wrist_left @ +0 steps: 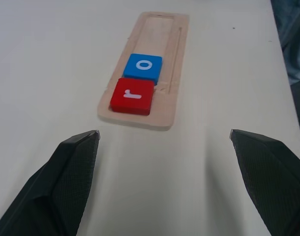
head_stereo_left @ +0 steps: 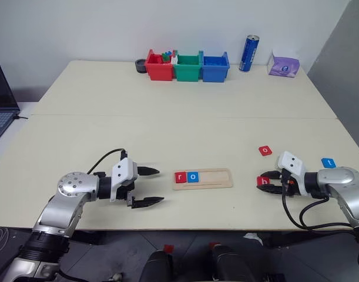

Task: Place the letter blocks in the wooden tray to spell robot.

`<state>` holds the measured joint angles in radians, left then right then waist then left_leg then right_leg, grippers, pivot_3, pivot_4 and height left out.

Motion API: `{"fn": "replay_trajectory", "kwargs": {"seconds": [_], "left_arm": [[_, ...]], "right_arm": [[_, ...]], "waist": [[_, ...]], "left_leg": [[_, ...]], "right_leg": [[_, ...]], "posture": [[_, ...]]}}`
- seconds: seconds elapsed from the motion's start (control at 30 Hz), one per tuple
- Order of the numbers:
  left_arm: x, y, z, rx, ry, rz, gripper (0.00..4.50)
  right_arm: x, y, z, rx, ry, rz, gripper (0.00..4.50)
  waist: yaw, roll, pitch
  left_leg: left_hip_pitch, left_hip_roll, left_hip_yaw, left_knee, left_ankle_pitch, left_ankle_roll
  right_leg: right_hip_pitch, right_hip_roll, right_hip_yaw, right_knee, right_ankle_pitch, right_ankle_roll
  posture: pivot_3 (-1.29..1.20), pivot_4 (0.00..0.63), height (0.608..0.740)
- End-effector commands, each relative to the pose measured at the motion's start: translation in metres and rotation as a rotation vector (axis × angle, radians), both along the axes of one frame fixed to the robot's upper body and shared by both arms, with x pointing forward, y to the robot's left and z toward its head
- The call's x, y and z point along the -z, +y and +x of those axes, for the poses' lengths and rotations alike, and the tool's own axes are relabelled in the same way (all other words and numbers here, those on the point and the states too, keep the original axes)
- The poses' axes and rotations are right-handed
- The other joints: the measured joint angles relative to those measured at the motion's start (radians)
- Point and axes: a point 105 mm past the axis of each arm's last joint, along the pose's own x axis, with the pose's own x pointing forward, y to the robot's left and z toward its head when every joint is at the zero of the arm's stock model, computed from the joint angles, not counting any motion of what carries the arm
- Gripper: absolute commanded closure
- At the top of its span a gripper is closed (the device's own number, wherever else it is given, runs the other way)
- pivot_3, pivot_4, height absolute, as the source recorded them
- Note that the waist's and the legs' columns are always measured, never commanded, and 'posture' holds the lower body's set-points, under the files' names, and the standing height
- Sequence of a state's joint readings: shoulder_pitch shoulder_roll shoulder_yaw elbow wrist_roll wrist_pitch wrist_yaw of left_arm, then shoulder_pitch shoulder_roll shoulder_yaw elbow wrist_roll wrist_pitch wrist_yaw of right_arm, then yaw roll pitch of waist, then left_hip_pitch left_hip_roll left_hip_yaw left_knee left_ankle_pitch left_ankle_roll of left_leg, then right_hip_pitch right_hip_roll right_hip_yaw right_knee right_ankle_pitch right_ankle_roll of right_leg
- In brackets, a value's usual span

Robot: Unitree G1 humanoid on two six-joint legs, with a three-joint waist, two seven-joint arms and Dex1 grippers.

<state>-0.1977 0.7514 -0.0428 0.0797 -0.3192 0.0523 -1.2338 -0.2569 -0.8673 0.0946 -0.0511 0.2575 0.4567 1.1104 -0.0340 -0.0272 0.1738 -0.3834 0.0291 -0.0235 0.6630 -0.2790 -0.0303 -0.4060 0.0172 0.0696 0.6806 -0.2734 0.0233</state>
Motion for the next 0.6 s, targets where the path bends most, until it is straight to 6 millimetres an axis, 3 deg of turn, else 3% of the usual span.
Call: {"fn": "replay_trajectory", "kwargs": {"seconds": [0.03,0.27,0.6], "left_arm": [[-0.003,0.008,0.003,-0.02,-0.052,-0.009,0.0],[-0.007,0.006,0.008,-0.005,-0.076,-0.025,0.0],[-0.016,-0.004,0.013,0.016,-0.103,-0.037,0.0]], "right_arm": [[-0.026,0.035,-0.003,-0.122,-0.064,0.065,2.64],[-0.024,0.089,0.017,-0.189,-0.123,0.037,2.64],[-0.018,0.118,0.024,-0.281,-0.155,0.006,2.64]], "waist": [[-0.001,0.0,0.0],[0.002,0.0,0.0],[0.004,0.0,0.0]], "left_leg": [[0.0,0.0,0.0,0.0,0.0,0.0],[0.0,0.0,-0.001,0.0,0.0,0.0],[-0.002,0.0,-0.001,0.0,0.0,0.0]], "right_leg": [[0.0,0.0,0.0,0.0,0.0,0.0],[0.0,0.0,-0.001,0.0,0.001,-0.001],[-0.001,-0.001,-0.004,0.0,0.003,-0.005]], "posture": [[0.0,0.15,0.74],[0.0,0.15,0.74],[0.0,0.15,0.74]]}}
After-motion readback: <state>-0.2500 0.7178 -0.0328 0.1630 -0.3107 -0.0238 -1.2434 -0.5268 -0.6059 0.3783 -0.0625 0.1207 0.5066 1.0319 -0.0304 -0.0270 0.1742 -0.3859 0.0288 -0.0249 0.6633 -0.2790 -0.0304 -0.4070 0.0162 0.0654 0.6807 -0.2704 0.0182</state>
